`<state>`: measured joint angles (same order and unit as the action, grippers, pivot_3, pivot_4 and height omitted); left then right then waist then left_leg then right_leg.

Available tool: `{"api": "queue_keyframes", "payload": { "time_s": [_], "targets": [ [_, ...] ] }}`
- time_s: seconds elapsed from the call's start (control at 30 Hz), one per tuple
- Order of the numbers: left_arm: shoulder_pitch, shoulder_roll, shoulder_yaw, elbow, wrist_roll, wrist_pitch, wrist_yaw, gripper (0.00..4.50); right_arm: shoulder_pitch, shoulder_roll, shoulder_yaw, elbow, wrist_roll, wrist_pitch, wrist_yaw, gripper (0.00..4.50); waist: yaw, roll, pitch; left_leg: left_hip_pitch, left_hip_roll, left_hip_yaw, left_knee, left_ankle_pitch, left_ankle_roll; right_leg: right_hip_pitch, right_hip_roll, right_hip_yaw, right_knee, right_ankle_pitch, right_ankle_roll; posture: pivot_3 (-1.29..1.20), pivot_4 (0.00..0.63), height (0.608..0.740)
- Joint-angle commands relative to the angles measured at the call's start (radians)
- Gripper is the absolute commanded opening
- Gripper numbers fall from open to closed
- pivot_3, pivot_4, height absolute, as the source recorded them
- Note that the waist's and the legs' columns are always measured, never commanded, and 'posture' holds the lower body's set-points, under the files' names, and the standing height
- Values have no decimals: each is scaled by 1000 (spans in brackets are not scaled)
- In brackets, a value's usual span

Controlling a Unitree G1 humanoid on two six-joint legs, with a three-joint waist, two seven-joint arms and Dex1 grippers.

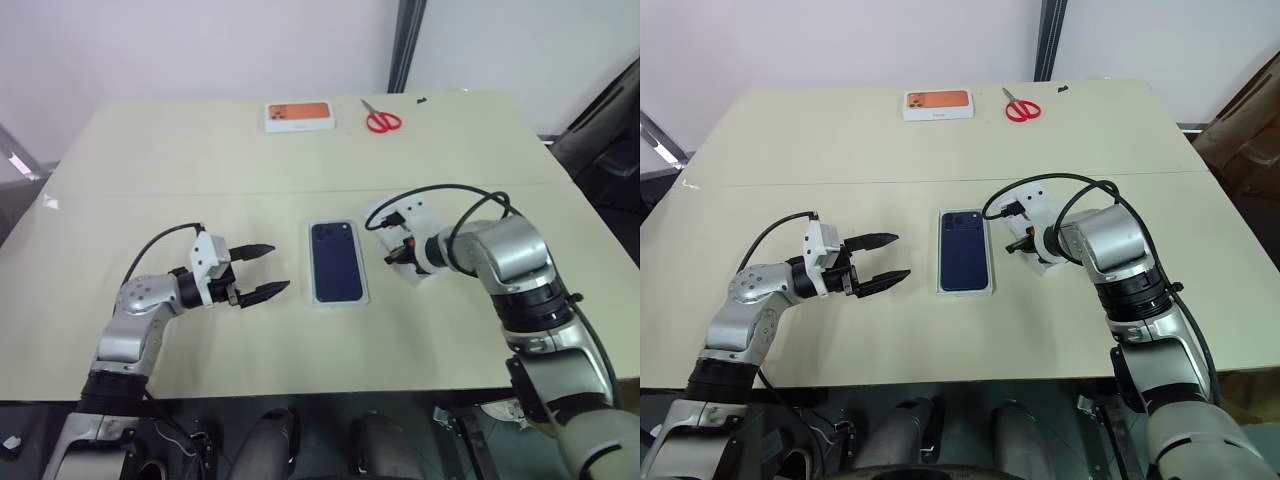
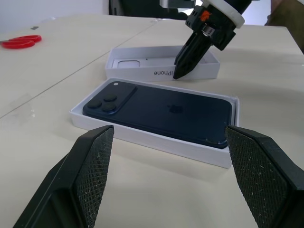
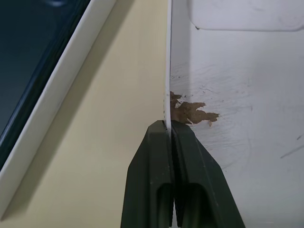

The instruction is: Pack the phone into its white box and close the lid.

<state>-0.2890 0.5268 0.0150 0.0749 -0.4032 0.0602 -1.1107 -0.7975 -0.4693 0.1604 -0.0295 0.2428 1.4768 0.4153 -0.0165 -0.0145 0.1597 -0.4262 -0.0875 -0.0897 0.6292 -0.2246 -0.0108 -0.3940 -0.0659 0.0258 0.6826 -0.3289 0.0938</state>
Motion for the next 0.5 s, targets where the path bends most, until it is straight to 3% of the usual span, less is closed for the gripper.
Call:
{"api": "queue_keyframes", "payload": {
  "time_s": [0.03, 0.17, 0.33, 0.5],
  "targets": [
    [-15, 8, 12, -16, 0, -8, 6, 3899, -29, 81, -139, 7, 12, -19, -45, 68, -2, 0, 0, 0, 0, 0, 0, 0, 0, 0, 0, 0, 0, 0, 0, 0, 150, 734],
    [-23, 12, 26, -8, -4, 0, 21, 3899, -34, 113, -171, -5, 34, -211, -7, 68, -2, 0, 0, 0, 0, 0, 0, 0, 0, -1, 0, 0, 1, 0, 0, 0, 150, 734],
    [-40, 16, 44, -3, -17, 17, 47, 3899, -63, 238, -326, 38, 131, -333, -10, 68, -3, 0, 0, 0, 0, 0, 0, 0, 0, -1, 1, 0, 1, 0, 0, 0, 150, 734],
    [-74, 19, 75, 14, -31, 43, 75, 3899, -89, 396, -478, 44, 285, -313, -50, 68, -4, 0, 0, 0, 0, 0, 0, 0, 0, -1, 1, 0, 2, 0, 0, 0, 150, 734]
  ]
}}
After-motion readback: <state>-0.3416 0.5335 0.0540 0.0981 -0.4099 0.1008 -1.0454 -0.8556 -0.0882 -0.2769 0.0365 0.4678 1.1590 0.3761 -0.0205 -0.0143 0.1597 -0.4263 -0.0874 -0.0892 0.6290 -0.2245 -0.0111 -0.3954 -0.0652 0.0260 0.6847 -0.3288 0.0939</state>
